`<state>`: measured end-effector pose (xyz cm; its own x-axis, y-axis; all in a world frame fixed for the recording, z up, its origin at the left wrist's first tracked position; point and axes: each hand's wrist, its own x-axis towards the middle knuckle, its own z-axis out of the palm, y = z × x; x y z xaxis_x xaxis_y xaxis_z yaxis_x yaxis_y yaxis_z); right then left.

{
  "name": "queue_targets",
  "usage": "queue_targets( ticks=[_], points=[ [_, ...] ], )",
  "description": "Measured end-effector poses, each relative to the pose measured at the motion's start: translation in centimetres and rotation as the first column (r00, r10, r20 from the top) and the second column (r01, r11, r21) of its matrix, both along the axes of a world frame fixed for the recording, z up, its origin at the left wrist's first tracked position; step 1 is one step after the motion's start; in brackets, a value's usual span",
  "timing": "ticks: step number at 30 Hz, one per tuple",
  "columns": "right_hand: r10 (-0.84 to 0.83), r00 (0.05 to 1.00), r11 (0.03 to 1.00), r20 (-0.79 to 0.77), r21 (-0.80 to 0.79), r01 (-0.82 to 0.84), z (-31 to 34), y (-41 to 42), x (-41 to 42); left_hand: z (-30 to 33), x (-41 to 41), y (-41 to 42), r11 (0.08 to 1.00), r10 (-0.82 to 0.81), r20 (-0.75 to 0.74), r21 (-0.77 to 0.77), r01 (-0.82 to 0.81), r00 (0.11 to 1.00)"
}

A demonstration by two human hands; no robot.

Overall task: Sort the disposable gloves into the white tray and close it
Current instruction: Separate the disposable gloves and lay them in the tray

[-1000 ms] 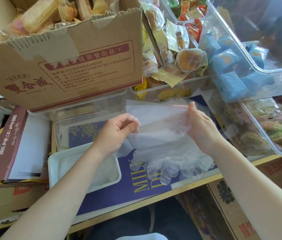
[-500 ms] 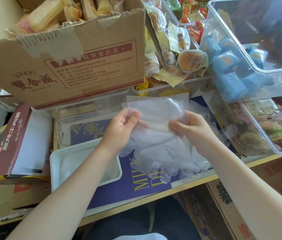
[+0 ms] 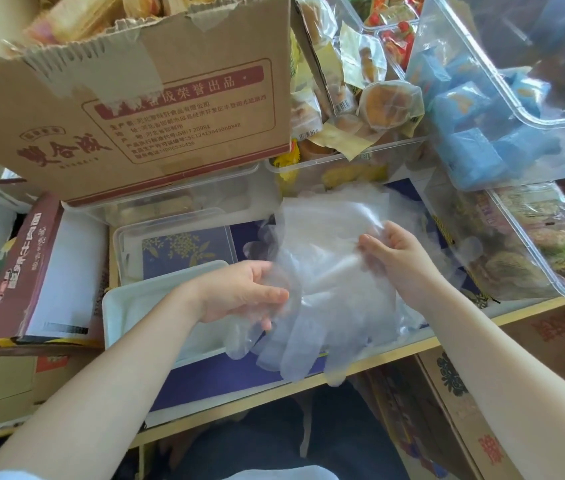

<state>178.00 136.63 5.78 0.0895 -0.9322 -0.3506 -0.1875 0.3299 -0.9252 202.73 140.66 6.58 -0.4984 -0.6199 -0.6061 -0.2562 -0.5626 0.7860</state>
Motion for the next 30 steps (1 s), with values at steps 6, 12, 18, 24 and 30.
queue_targets(
  ticks=[6,12,18,24,30],
  points=[
    [-0.083,0.996,0.991,0.028,0.109,0.079,-2.2,0.3,-1.1,-1.1,-0.2,0.1,0.996,0.09,0.045,0.002,-0.09,0.995],
    [-0.163,0.982,0.971,-0.092,0.16,0.177,-4.6,-0.3,-2.5,-4.3,-2.2,-0.4,0.819,0.557,0.042,0.139,-0.557,0.829],
    [-0.249,0.962,0.935,-0.111,0.233,0.269,-6.6,-0.4,-4.5,-7.2,-5.8,0.2,0.637,0.767,-0.144,0.288,-0.715,0.626],
    [-0.157,0.919,0.957,-0.361,0.172,0.232,-7.9,-1.2,-5.3,-9.2,-6.7,-0.4,0.664,0.746,0.161,-0.242,-0.707,0.646],
    [0.025,0.698,0.931,-0.716,-0.238,-0.278,-7.8,-1.9,-1.6,-10.0,-6.5,-1.0,0.645,0.761,0.18,-0.306,-0.7,0.623]
  ],
)
